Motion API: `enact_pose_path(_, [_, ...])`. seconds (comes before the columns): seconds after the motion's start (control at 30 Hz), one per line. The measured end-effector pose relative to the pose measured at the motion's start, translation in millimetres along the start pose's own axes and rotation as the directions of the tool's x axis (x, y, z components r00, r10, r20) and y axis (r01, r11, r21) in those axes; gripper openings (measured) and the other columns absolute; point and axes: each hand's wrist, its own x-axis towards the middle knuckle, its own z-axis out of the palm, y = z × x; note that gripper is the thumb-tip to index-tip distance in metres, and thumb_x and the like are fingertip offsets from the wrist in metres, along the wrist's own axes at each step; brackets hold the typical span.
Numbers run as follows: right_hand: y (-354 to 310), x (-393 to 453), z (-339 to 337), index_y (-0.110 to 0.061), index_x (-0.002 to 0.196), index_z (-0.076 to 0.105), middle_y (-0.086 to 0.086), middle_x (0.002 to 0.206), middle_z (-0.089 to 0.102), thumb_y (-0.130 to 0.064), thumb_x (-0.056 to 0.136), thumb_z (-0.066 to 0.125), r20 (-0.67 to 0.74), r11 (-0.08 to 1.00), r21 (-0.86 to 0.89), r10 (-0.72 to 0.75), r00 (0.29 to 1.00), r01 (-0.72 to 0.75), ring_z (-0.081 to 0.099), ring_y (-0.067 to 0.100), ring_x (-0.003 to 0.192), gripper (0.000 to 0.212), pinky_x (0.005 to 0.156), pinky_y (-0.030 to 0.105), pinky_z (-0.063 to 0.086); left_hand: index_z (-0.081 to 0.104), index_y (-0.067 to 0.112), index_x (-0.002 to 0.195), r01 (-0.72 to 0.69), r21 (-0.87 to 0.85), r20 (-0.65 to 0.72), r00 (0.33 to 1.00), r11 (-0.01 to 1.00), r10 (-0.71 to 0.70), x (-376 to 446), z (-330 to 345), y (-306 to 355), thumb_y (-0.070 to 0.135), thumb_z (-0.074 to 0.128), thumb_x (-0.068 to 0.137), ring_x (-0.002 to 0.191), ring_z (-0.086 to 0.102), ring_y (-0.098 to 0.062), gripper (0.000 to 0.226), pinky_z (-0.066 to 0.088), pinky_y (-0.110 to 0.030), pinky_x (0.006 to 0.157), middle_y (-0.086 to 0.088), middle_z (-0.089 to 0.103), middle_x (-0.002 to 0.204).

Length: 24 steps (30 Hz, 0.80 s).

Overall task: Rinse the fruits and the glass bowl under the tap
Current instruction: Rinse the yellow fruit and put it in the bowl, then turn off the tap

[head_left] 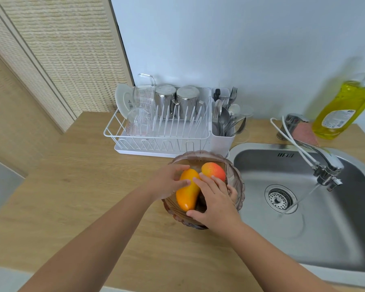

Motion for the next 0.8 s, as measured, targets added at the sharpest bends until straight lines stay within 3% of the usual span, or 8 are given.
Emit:
enact_pose_path(0.2, [12,-12,-4,-0.045,0.147,0.030,-0.023,0.158,0.020,-0.076,0.075,0.034,-0.108,0.999,0.053,0.013,0.994,-0.008,0.012,0.009,0.148,0.078,0.110,0.036,0.000,0.047,0.034,0.148,-0.009,-0.002,-0.047,0.999,1.000,0.009,-8,4,1,0.044,0.065,0.093,0.134,0.053,-0.015,0.059,0.045,-0.046,0.112,0.005,0.054,0.148])
enact_pose_path(0.33, [21,-20,-12,-0.042,0.147,0.034,-0.025,0.156,0.023,-0.069,0.083,0.025,-0.171,0.992,0.117,0.060,0.983,-0.040,0.014,0.006,0.146,0.069,0.106,0.028,0.003,0.046,0.038,0.147,-0.099,0.160,-0.108,0.987,0.982,0.117,-14,8,15,0.041,0.061,0.097,0.139,0.042,-0.008,0.052,0.036,-0.030,0.113,0.013,0.047,0.151])
enact_pose_path(0.43, [30,-23,-24,-0.041,0.147,0.034,-0.025,0.156,0.023,-0.065,0.082,0.025,-0.186,0.989,0.135,0.084,0.979,-0.059,0.018,0.006,0.145,0.069,0.103,0.027,0.012,0.054,0.036,0.141,-0.208,0.172,-0.153,0.960,0.963,0.235,-15,16,41,0.035,0.064,0.096,0.131,0.047,-0.002,0.045,0.036,-0.022,0.109,0.017,0.059,0.134])
enact_pose_path(0.5, [41,-23,-38,-0.037,0.147,0.036,-0.021,0.156,0.027,-0.061,0.081,0.030,-0.191,0.981,0.178,0.111,0.975,-0.077,0.024,0.009,0.145,0.070,0.108,0.032,0.019,0.059,0.035,0.136,-0.283,0.187,-0.159,0.936,0.941,0.313,-10,25,61,0.032,0.065,0.096,0.115,0.049,0.005,0.040,0.034,-0.007,0.100,0.025,0.060,0.111])
enact_pose_path(0.53, [48,-23,-46,-0.034,0.147,0.038,-0.017,0.156,0.030,-0.058,0.081,0.034,-0.206,0.978,0.194,0.120,0.971,-0.080,0.027,0.012,0.144,0.070,0.112,0.037,0.023,0.060,0.035,0.134,-0.312,0.189,-0.146,0.929,0.931,0.341,-8,30,72,0.031,0.065,0.096,0.110,0.045,0.011,0.038,0.030,-0.001,0.096,0.028,0.057,0.109])
enact_pose_path(0.6, [66,-25,-63,-0.025,0.146,0.042,-0.009,0.154,0.037,-0.052,0.083,0.040,-0.264,0.978,0.194,0.121,0.957,-0.070,0.034,0.018,0.142,0.068,0.116,0.044,0.027,0.059,0.033,0.135,-0.354,0.143,-0.087,0.926,0.924,0.368,0,42,93,0.029,0.063,0.097,0.118,0.045,0.010,0.038,0.031,-0.006,0.104,0.024,0.059,0.125])
enact_pose_path(0.67, [84,-29,-83,-0.019,0.145,0.044,-0.003,0.152,0.041,-0.044,0.086,0.048,-0.326,0.978,0.198,0.134,0.936,-0.071,0.036,0.021,0.140,0.064,0.117,0.037,0.025,0.057,0.031,0.138,-0.389,0.104,-0.037,0.918,0.915,0.395,10,55,112,0.029,0.061,0.098,0.129,0.048,0.000,0.040,0.035,-0.017,0.107,0.016,0.058,0.136])
enact_pose_path(0.8, [127,-44,-123,-0.018,0.144,0.046,-0.003,0.148,0.045,-0.027,0.088,0.056,-0.423,0.968,0.224,0.200,0.884,-0.111,0.037,0.015,0.137,0.057,0.114,0.028,0.023,0.057,0.032,0.139,-0.423,0.082,0.003,0.905,0.902,0.424,33,84,153,0.030,0.061,0.099,0.126,0.047,0.003,0.040,0.033,-0.003,0.094,0.016,0.056,0.139])
